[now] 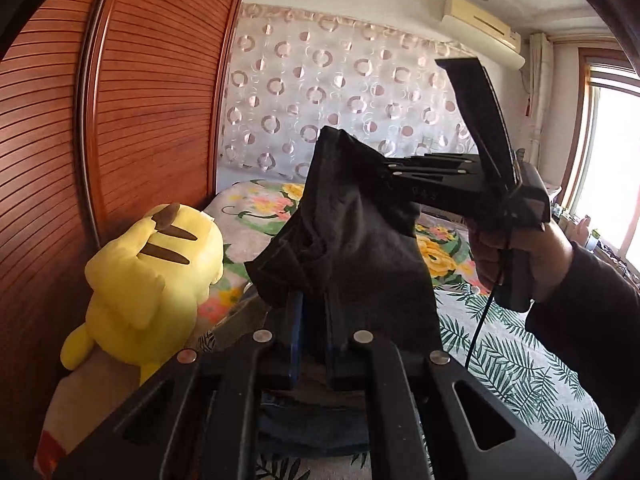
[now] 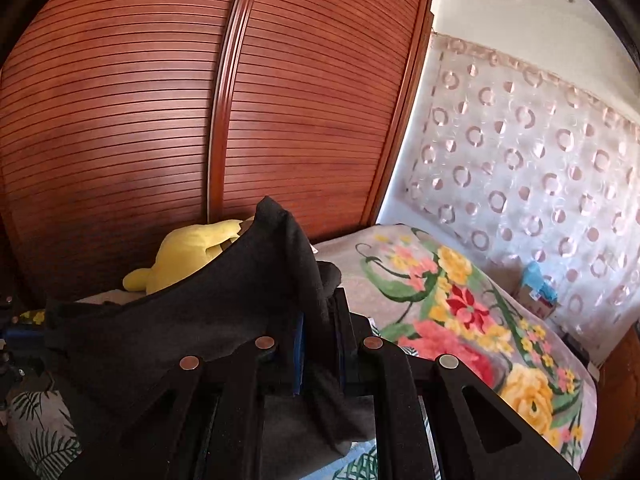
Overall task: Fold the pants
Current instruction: 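Lower the held shorts onto the top of the folded jeans stack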
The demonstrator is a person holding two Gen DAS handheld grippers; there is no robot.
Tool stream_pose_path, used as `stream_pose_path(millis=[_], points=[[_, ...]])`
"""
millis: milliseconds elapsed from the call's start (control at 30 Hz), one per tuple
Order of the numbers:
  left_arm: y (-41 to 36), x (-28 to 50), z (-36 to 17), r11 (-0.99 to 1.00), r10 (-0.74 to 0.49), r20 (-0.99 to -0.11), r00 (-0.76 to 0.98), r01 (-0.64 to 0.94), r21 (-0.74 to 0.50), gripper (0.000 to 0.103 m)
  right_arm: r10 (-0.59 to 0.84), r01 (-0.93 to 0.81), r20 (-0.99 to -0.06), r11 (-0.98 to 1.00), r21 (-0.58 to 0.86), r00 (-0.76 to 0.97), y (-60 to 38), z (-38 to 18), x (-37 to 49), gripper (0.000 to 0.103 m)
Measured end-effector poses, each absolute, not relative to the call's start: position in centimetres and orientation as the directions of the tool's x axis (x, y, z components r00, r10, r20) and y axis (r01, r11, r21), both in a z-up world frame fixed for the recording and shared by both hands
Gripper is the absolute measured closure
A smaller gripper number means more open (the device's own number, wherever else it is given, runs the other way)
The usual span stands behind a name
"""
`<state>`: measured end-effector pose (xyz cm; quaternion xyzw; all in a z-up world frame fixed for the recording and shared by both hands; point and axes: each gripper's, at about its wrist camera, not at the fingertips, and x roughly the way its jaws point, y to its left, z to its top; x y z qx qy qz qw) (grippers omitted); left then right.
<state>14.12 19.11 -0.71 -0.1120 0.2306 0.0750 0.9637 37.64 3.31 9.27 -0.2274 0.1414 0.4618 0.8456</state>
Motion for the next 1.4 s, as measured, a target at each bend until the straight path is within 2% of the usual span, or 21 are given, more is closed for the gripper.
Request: stream_pose_path(millis=[33,133,167,300,500,767,1067,1200,1267,1333,1400], points=[[19.1,14.3,-0.9,0.964,0.093,-0.465,0.881,-0.197,-0.181,0.093,0.717,-0.847,-0.452,0.468,-0.252,0.531,3.4,9.3,37.8,0.091],[19.1,14.4,-1.3,0.962,0.094,-0.48,0.872,-0.203,-0.181,0.093,0.697,-0.839,-0.47,0.483,-0.251,0.542,4.0,9.6,38.0,0.075],[19.2,14.4,-1.4,0.962,0.094,-0.482,0.871,-0.205,-0.182,0.093,0.694,-0.836,-0.47,0.489,-0.25,0.546,3.8,9.8,38.1,0.074],[19.5,14.5,-1.6,0.961,0.098,-0.489,0.867,-0.21,-0.179,0.093,0.719,-0.834,-0.427,0.503,-0.225,0.549,1.6,10.7,37.9,0.073],[19.6,14.6,-2.0,0.96,0.109,-0.502,0.858,-0.222,-0.172,0.093,0.698,-0.862,-0.514,0.464,-0.206,0.499,0.5,9.1,38.8,0.073],[19.9,14.7,-2.2,0.957,0.116,-0.514,0.85,-0.234,-0.172,0.093,0.608,-0.811,-0.578,0.556,-0.179,0.545,1.7,8.1,43.0,0.073],[20.0,14.5,-1.7,0.955,0.159,-0.508,0.847,-0.262,-0.137,0.093,0.688,-0.835,-0.51,0.536,-0.125,0.517,1.2,8.9,39.8,0.073],[20.3,14.0,-1.5,0.952,0.191,-0.501,0.844,-0.284,-0.117,0.087,0.719,-0.86,-0.505,0.5,-0.102,0.478,1.0,8.5,38.3,0.073],[20.5,13.8,-1.4,0.948,0.209,-0.498,0.842,-0.299,-0.107,0.079,0.727,-0.869,-0.507,0.484,-0.1,0.463,0.8,8.0,37.7,0.073],[20.9,13.5,-1.4,0.944,0.219,-0.496,0.84,-0.31,-0.108,0.063,0.733,-0.876,-0.512,0.474,-0.09,0.449,0.8,7.6,37.4,0.073],[21.3,13.3,-1.5,0.941,0.226,-0.495,0.839,-0.319,-0.11,0.056,0.734,-0.881,-0.523,0.466,-0.076,0.433,0.4,7.2,37.4,0.073]])
